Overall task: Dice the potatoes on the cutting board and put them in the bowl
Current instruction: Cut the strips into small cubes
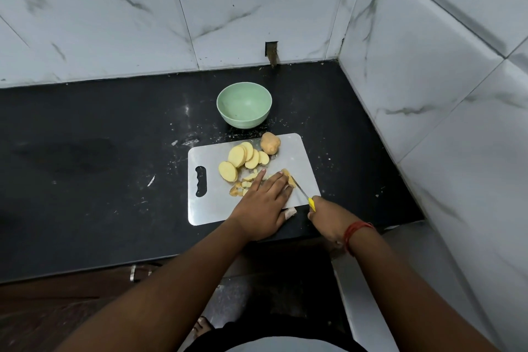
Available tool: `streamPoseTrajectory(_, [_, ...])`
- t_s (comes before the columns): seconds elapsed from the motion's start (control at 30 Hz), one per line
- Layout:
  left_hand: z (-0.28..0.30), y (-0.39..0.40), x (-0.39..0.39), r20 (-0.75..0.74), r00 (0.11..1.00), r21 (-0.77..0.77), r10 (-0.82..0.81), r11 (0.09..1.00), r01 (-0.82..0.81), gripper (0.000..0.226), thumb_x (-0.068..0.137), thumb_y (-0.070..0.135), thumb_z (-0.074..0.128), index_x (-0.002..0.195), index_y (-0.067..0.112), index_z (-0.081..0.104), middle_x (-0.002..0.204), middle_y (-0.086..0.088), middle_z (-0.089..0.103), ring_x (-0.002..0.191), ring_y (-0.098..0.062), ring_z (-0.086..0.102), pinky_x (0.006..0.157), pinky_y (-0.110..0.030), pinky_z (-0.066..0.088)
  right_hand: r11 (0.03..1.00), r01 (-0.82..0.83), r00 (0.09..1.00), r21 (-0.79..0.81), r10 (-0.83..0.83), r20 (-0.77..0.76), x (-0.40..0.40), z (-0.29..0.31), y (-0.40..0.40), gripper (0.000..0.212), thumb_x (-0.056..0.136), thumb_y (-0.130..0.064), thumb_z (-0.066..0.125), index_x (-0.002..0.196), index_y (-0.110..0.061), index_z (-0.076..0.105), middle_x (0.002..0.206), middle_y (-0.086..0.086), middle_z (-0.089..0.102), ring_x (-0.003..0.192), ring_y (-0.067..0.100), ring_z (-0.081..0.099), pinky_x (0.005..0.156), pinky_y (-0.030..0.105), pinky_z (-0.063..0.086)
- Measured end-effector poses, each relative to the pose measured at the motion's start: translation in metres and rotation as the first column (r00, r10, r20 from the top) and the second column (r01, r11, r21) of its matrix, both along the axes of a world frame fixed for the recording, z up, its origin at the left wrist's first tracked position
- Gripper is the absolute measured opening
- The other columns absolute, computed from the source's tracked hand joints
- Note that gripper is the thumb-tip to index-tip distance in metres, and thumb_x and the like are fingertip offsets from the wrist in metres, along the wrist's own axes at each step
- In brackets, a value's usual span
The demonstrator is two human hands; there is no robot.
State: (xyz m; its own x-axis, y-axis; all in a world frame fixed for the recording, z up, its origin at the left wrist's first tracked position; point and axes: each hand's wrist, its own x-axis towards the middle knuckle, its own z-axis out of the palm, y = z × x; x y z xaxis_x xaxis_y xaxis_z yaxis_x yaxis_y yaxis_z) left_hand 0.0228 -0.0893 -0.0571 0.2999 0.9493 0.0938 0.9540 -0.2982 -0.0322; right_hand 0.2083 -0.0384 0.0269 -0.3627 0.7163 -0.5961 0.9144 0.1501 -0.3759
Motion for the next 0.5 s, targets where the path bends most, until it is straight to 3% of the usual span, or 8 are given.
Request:
streamPoseTrajectory(0.1, [0.004,0.005,-0.002,0.008,1.000,0.010,-0.023,1.000,0.023,0.068,0.104,0.057,0.027,0.147,0.009,0.050,0.155,-0.018,0.042,0.150,-0.032,0.029,0.126,-0.051,0.001,1.000,0.003,1.000,-0.012,-0.003,0.007,0.003,0.002,0.011,0.009,0.099,-0.019,0.042,0.101,-0.011,0.046,0.089,0.010,0.055,0.076,0.021,0.051,0.062,0.030,0.036])
streamPoseTrajectory(0.23, [0.010,0.013,-0.008,0.075,0.997,-0.053,-0.028,0.998,0.032,0.069,0.103,0.059,0.026,0.149,0.011,0.046,0.163,-0.019,0.025,0.153,-0.030,0.021,0.126,-0.046,-0.008,0.996,0.089,0.994,-0.022,-0.090,-0.056,0.007,0.003,0.009,0.012,0.100,-0.021,0.039,0.104,-0.012,0.047,0.081,0.005,0.051,0.064,0.014,0.046,0.055,0.028,0.033])
streamPoseTrajectory(0.3, [0.012,0.018,-0.010,0.084,0.995,-0.074,-0.053,0.995,0.059,0.068,0.103,0.058,0.027,0.146,0.009,0.047,0.164,-0.019,0.025,0.153,-0.029,0.023,0.126,-0.046,-0.005,0.988,0.151,0.983,-0.035,-0.154,-0.096,0.008,-0.001,0.001,0.012,0.100,-0.024,0.040,0.103,-0.013,0.046,0.082,0.005,0.051,0.064,0.015,0.047,0.055,0.029,0.034])
streamPoseTrajectory(0.5, [0.013,0.029,-0.013,0.090,0.993,-0.018,-0.077,0.997,0.079,0.061,0.104,0.053,0.034,0.137,0.007,0.056,0.148,-0.016,0.048,0.138,-0.029,0.043,0.126,-0.050,0.014,0.973,0.228,0.967,-0.036,-0.231,-0.111,0.005,-0.008,-0.012,0.015,0.101,-0.026,0.040,0.106,-0.014,0.047,0.091,0.009,0.059,0.070,0.018,0.055,0.055,0.028,0.037])
